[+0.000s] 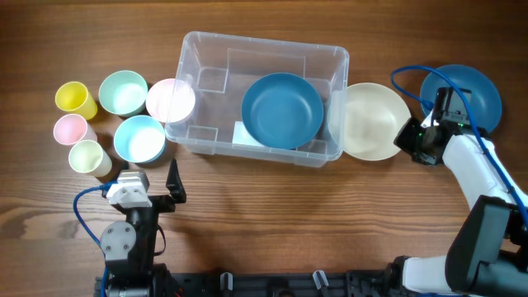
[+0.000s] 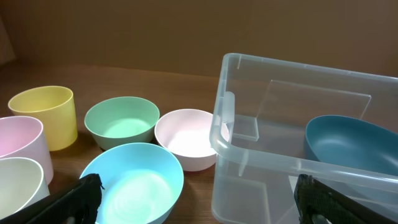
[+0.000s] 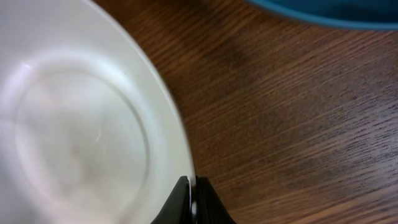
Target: Pack container
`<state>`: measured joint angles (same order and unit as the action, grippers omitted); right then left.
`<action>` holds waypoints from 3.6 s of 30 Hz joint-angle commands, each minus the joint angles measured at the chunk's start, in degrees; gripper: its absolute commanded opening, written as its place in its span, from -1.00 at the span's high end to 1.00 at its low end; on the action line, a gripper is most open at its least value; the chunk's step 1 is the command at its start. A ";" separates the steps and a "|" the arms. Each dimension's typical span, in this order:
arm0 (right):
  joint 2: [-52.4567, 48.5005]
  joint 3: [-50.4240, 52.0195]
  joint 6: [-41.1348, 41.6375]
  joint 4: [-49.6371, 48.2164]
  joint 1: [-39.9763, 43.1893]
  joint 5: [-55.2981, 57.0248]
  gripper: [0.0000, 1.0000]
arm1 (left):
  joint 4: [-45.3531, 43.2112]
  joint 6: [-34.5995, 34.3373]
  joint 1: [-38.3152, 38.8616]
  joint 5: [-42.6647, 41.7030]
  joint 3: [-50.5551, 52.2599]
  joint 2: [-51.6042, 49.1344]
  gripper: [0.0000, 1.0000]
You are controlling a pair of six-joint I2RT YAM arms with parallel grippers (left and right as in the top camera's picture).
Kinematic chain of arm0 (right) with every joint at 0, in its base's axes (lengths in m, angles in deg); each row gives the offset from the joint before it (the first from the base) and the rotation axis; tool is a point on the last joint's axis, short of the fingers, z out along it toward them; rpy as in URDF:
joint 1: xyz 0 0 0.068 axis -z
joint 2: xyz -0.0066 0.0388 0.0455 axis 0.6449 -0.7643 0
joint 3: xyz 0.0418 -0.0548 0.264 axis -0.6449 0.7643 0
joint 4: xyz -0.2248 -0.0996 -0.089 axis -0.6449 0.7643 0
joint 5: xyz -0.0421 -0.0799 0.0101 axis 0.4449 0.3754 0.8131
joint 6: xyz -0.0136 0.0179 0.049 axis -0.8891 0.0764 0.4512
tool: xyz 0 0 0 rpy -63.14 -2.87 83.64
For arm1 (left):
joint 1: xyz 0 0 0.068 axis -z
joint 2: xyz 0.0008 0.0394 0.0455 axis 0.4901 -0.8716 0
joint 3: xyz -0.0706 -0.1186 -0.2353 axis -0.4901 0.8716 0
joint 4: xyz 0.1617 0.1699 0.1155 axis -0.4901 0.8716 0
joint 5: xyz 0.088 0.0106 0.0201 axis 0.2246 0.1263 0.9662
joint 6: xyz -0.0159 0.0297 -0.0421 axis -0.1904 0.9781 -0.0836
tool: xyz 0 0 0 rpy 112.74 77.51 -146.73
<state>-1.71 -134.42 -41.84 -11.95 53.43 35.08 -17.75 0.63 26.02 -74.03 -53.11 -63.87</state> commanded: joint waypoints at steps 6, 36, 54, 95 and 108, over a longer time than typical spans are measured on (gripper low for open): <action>8.33 0.02 -2.40 2.60 -0.22 -0.07 0.91 | -0.20 0.92 0.28 -0.66 0.44 0.35 -1.00; 27.36 -12.20 -17.57 5.44 -19.89 -8.85 0.92 | -0.20 0.92 0.28 -0.66 0.44 0.35 -1.00; 0.63 -12.20 -11.41 -12.61 -35.60 11.87 0.91 | -0.22 0.92 0.28 -0.66 0.44 0.35 -1.00; 19.04 -14.71 -20.63 11.76 -35.63 -10.78 0.91 | -0.20 0.92 0.28 -0.66 0.44 0.35 -1.00; 18.78 -12.70 -19.80 23.63 -47.84 -15.06 0.91 | -0.20 0.92 0.28 -0.66 0.44 0.35 -1.00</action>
<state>17.85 -147.75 -61.73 11.52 8.98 19.91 -17.75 0.63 26.02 -74.03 -53.11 -63.87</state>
